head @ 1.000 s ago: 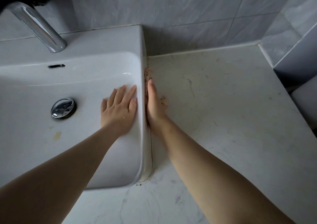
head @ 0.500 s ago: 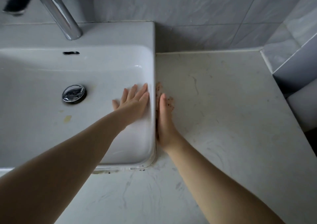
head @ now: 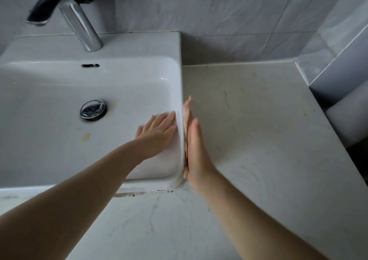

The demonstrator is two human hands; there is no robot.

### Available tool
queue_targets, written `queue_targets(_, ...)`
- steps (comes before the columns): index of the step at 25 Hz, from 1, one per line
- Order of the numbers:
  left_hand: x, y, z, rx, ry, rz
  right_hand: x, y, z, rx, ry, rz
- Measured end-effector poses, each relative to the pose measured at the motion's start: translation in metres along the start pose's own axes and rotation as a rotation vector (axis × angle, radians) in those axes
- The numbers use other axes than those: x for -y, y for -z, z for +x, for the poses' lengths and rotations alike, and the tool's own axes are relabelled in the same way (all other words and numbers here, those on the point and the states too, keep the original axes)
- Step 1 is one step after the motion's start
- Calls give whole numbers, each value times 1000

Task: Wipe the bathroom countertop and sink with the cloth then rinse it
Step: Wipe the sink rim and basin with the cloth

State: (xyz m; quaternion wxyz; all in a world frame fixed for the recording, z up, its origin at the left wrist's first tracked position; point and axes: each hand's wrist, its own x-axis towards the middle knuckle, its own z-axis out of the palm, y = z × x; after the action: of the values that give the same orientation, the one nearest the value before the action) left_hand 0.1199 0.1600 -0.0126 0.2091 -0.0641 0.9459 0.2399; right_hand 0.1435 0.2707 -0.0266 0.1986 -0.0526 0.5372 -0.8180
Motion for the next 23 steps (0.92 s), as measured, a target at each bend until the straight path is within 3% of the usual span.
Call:
queue_targets(3,0,0,2,0,11,5,-7,-5,-38,-84,-92,-31)
queue_targets(7,-5,0,-3,-22,23,-20,23,1,17,-45,-192,-68)
queue_targets(11,-5,0,-4,-32,3,-5,3,-5,-18,4,-86,-105)
queue_targets(13,-6,-1,-5,-52,-33,-19,5,-12,-28,-55,14,-131)
queue_targets(18,-6,1,-6,-49,-35,-77,28,5,38,-61,37,-104)
queue_targets(21,-5,1,-5,-33,-31,-74,16,2,19,-61,-153,-27)
queue_targets(23,-6,2,-4,-31,-25,-48,7,-2,-7,-31,-152,13)
